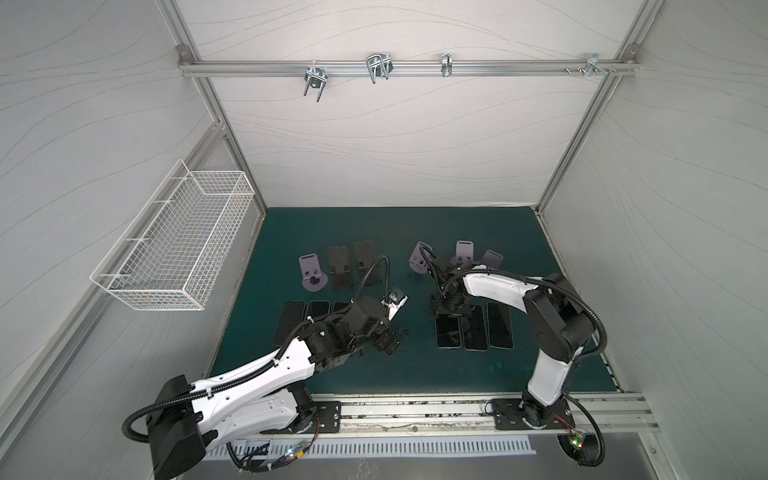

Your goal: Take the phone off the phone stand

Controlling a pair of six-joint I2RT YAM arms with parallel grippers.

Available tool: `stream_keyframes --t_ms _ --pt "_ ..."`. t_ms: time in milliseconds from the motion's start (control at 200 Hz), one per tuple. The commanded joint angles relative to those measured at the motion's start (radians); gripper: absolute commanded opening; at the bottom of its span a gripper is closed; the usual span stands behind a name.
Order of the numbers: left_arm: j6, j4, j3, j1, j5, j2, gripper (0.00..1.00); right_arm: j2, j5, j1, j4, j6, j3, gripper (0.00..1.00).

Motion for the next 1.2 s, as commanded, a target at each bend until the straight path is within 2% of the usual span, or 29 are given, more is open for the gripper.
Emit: stream_keyframes --t_ms 0,485,855,940,1035,1195 --pt "0.017 0.045 0.056 -0.002 0.008 0.010 0.99 -0.011 0.002 -0.006 -0.054 0.022 -0.026 0.77" --pt "0.026 0.062 0.060 -0.003 -0.008 0.029 0.99 -0.057 -0.009 -0.015 -0.056 0.019 -0.030 0.81" --pt "0.090 0.154 0.060 0.012 -0.088 0.027 0.99 -0.172 0.047 -0.017 -0.136 0.000 0.036 0.92" --pt "0.083 0.197 0.043 0.058 -0.097 0.001 0.99 -0.211 0.088 -0.020 -0.156 -0.017 0.062 0.93" --pt "0.036 0.230 0.020 0.157 -0.090 -0.039 0.98 -0.275 0.133 -0.038 -0.132 -0.045 0.068 0.94" --pt "0.007 0.303 -0.053 0.336 -0.127 -0.119 0.99 -0.411 0.188 -0.139 -0.011 -0.088 0.016 0.94"
